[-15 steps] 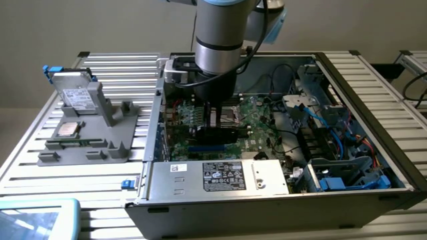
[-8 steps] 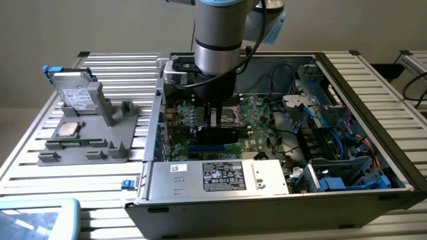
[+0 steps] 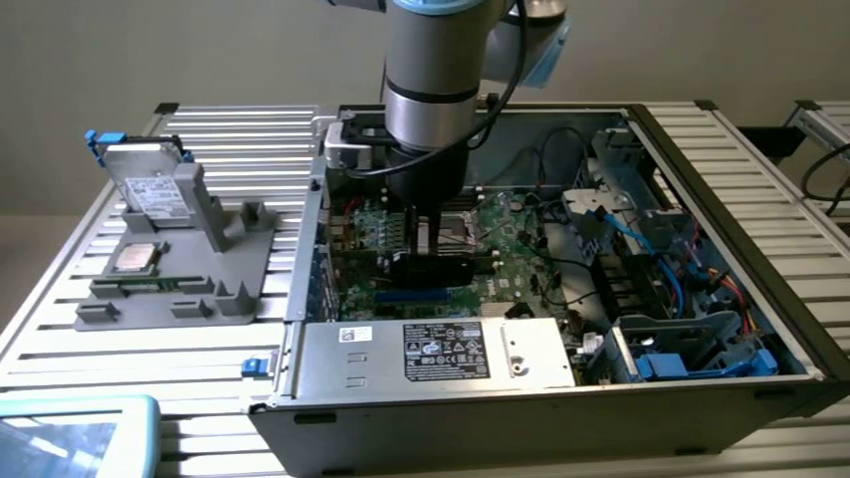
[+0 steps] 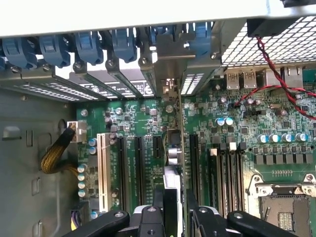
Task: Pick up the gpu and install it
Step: 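Insert the gpu into the slot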
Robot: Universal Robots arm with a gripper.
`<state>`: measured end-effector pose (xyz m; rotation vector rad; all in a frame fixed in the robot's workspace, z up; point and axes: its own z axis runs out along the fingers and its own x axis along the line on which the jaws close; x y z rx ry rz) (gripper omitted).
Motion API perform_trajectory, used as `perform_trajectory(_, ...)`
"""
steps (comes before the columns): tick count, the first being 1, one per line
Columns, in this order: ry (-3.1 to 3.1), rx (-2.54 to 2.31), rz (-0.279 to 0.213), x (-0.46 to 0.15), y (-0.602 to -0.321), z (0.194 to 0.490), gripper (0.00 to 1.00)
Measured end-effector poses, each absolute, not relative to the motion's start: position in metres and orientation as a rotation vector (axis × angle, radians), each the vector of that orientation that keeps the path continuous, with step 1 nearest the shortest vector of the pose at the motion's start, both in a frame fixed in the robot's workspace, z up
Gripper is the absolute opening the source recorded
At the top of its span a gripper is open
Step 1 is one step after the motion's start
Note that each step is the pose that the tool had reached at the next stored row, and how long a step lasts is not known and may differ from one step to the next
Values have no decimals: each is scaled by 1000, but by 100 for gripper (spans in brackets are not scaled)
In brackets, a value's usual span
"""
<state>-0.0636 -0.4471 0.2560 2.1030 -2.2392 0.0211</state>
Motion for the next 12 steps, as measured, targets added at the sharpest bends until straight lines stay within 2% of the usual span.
perform_trajectory(12, -2239, 2103, 20, -63, -447, 255, 27)
